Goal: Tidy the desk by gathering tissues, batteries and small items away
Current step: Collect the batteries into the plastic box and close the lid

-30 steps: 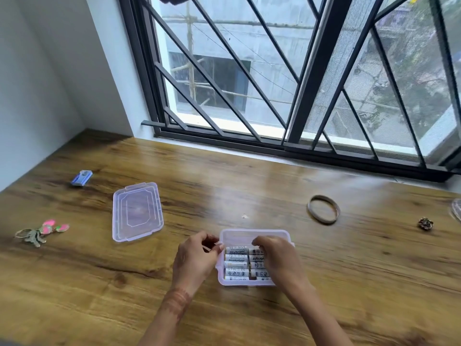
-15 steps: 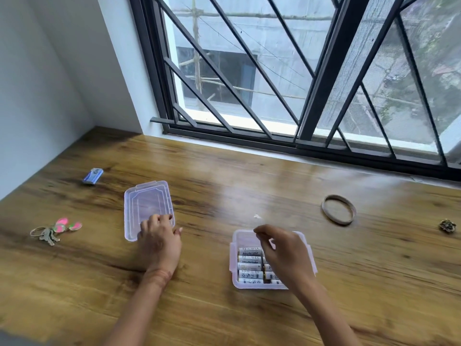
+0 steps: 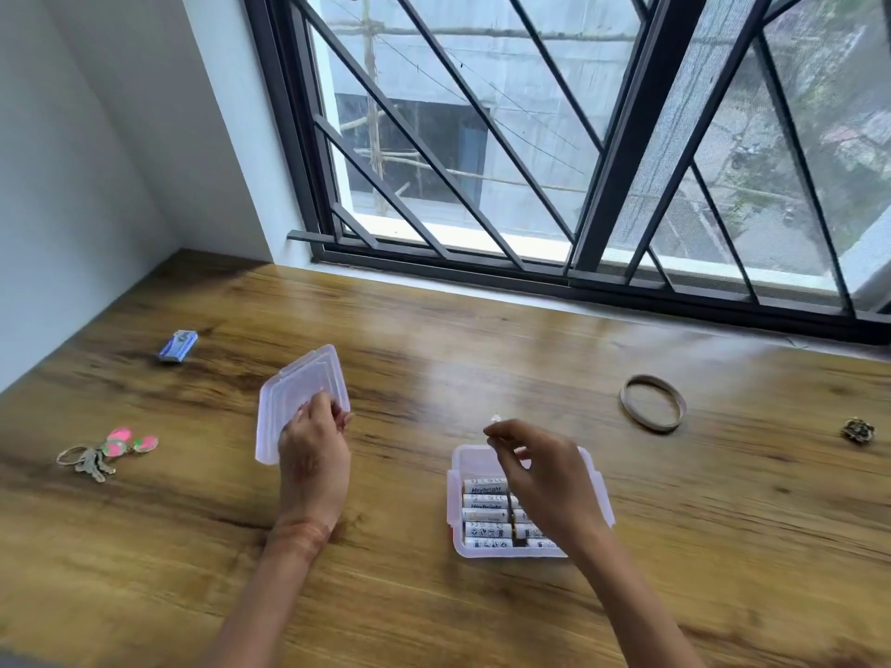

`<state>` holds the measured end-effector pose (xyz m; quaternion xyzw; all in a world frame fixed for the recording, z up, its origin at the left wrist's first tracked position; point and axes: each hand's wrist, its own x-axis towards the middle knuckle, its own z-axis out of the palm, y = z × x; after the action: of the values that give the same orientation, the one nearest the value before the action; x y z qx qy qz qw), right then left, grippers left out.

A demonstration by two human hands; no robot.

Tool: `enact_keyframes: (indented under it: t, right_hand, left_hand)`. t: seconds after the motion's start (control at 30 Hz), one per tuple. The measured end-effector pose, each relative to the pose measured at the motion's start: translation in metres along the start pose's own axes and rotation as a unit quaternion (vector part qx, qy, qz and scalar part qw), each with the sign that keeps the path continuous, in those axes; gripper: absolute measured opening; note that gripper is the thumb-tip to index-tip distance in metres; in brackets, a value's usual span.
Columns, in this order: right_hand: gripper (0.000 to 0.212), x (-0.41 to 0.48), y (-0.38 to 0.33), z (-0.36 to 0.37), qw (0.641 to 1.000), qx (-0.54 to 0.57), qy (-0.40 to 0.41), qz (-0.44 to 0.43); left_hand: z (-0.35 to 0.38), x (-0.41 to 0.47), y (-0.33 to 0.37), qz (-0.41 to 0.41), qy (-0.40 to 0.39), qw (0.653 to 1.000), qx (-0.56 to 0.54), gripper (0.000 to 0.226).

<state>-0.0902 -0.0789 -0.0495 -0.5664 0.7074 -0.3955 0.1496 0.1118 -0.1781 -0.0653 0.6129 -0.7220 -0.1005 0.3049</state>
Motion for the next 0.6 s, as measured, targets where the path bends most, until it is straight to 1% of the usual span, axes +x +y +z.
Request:
enact_keyframes:
  t: [0.03,0.17,0.27,0.33,0.37,0.47,0.6]
  right_hand:
    - [0.014,0.001,0.000,-0.001,1.000,0.006,0.009,-0.007]
    - [0.016,0.006,0.001,-0.009,0.997,0.050,0.054,-0.018]
    - [0.018,0.009,0.000,-0.020,0.993,0.086,0.086,-0.010]
    - [0.023,0.010,0.002,-0.028,0.990,0.106,0.093,0.005]
    - [0.026,0.010,0.003,-0.032,0.989,0.115,0.094,0.014]
    - [0.031,0.007,0.008,-0.042,0.984,0.139,0.103,0.042]
    - [0.028,0.003,0.013,-0.050,0.981,0.152,0.101,0.066]
  left_hand:
    - [-0.007,0.001,0.010,-0.001,0.007,0.999,-0.032,0.002]
    - [-0.033,0.001,0.050,0.017,0.019,0.989,-0.145,0.013]
    - [-0.050,-0.002,0.075,-0.020,0.014,0.969,-0.246,0.013]
    - [-0.058,-0.006,0.088,-0.055,0.018,0.951,-0.303,0.014]
    - [-0.060,-0.008,0.092,-0.073,0.013,0.938,-0.338,0.014]
    - [-0.060,-0.013,0.102,-0.116,-0.040,0.874,-0.470,0.022]
    - [-0.052,-0.018,0.104,-0.174,-0.109,0.818,-0.537,0.030]
